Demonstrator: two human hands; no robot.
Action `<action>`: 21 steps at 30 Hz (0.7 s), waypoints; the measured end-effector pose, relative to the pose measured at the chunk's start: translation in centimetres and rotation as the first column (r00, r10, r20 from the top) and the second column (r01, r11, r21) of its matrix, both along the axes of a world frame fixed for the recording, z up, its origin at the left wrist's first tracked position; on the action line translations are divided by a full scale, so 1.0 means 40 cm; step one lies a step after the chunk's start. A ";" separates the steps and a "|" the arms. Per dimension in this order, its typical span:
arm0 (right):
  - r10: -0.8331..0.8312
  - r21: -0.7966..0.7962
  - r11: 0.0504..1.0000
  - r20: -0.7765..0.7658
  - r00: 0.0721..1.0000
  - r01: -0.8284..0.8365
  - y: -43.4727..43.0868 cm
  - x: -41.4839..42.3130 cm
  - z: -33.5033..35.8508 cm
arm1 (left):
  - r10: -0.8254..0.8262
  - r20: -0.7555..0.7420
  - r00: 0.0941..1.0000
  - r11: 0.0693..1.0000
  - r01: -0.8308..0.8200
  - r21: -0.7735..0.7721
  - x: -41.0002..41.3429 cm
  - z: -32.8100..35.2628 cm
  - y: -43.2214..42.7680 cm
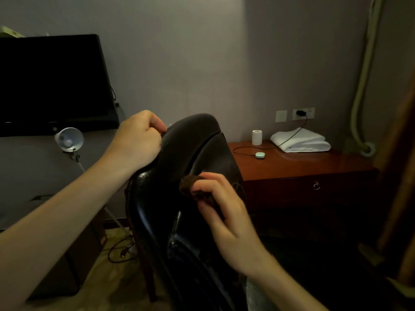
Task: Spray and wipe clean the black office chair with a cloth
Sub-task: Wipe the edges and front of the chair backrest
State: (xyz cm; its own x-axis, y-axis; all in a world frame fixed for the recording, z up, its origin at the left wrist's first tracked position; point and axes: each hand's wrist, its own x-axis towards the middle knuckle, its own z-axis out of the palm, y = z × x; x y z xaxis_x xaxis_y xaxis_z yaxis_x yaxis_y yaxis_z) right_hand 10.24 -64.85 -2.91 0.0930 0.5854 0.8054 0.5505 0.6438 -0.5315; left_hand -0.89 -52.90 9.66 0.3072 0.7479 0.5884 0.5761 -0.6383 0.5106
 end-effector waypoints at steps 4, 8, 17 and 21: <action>-0.102 0.003 0.995 -0.145 0.984 0.103 0.085 0.132 0.068 | 0.011 -0.009 1.000 0.999 -0.011 0.040 0.003 0.003 -0.007; -0.396 -0.146 0.917 -0.236 0.887 0.371 0.300 0.359 0.108 | 0.026 -0.015 1.000 0.998 -0.025 0.060 -0.001 0.007 -0.009; -0.499 -0.430 0.832 -0.305 0.811 0.350 0.516 0.475 -0.076 | -0.014 -0.004 1.000 1.000 0.014 0.022 -0.001 0.001 0.024; -0.423 -0.356 0.883 -0.323 0.846 0.305 0.445 0.409 -0.118 | 0.018 -0.032 0.999 0.999 -0.017 0.030 0.011 0.009 0.028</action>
State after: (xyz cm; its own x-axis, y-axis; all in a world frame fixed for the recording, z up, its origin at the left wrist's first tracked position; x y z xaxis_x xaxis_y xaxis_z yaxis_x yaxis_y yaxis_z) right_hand 26.60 -47.06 -7.63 0.6089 0.6408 0.4676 0.4308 0.2279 -0.8732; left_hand -0.44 -51.79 10.03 0.3132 0.7358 0.6004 0.6034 -0.6424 0.4725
